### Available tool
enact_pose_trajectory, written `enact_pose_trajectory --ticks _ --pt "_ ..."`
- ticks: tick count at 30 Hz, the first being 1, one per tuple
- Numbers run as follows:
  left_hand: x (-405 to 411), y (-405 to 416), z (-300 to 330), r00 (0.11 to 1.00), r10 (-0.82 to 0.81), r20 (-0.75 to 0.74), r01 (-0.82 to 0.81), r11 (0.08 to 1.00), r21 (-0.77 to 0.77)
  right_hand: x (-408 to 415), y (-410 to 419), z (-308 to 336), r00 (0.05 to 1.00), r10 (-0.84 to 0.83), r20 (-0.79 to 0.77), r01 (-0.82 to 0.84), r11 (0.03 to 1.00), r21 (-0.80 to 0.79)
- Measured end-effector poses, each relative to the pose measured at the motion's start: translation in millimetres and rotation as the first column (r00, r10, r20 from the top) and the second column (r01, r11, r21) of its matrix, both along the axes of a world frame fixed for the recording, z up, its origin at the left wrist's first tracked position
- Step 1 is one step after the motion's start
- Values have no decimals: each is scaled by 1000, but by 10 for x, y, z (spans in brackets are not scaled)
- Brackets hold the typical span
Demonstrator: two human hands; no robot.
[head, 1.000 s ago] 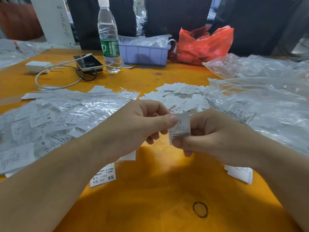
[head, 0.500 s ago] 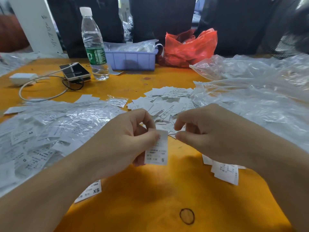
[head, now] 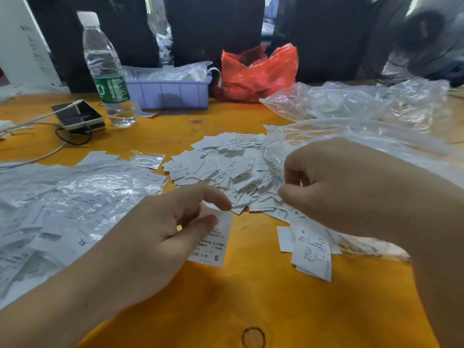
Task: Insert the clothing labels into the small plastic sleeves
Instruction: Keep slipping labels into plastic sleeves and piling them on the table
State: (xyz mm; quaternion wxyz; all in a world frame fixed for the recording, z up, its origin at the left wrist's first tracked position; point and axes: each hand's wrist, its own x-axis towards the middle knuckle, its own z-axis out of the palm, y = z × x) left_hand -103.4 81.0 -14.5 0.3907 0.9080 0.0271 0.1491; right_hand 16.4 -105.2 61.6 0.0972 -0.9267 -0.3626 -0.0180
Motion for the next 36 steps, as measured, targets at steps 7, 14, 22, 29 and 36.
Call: enact_pose_trajectory --ticks 7,14,22,29,36 --pt "4 -3 -44 1000 -8 -9 8 999 47 198 -20 -57 979 -175 -103 165 981 -99" --pt "-18 -47 2 1000 1 -11 0 999 48 209 157 -286 958 -52 -283 -6 980 -200" --pt "-26 -41 20 1000 7 -13 -6 998 68 304 124 -304 968 -94 -233 67 991 -119" --pt "-33 -28 23 999 -14 -29 17 995 94 295 96 -242 975 -85 -204 76 996 -52" --pt "-39 -44 46 1000 -20 9 19 993 119 203 49 -148 993 -65 95 48 985 164"
